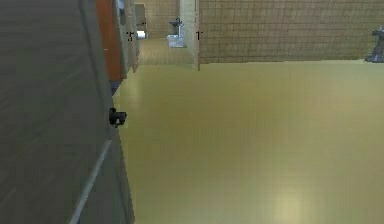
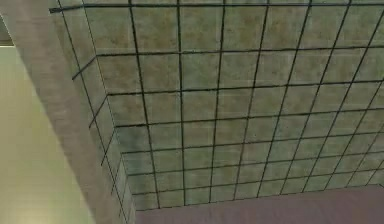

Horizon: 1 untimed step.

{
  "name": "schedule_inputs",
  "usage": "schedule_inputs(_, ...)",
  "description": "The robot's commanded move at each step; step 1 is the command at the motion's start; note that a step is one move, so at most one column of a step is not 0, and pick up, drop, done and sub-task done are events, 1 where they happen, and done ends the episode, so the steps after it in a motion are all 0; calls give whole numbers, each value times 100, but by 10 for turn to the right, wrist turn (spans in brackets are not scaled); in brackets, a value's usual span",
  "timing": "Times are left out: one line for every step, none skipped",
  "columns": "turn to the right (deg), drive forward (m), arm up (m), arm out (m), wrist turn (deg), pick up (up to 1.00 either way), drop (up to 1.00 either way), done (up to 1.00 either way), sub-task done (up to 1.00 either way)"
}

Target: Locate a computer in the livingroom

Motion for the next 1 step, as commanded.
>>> schedule_inputs(0,100,0,0,0,0,0,0,0)
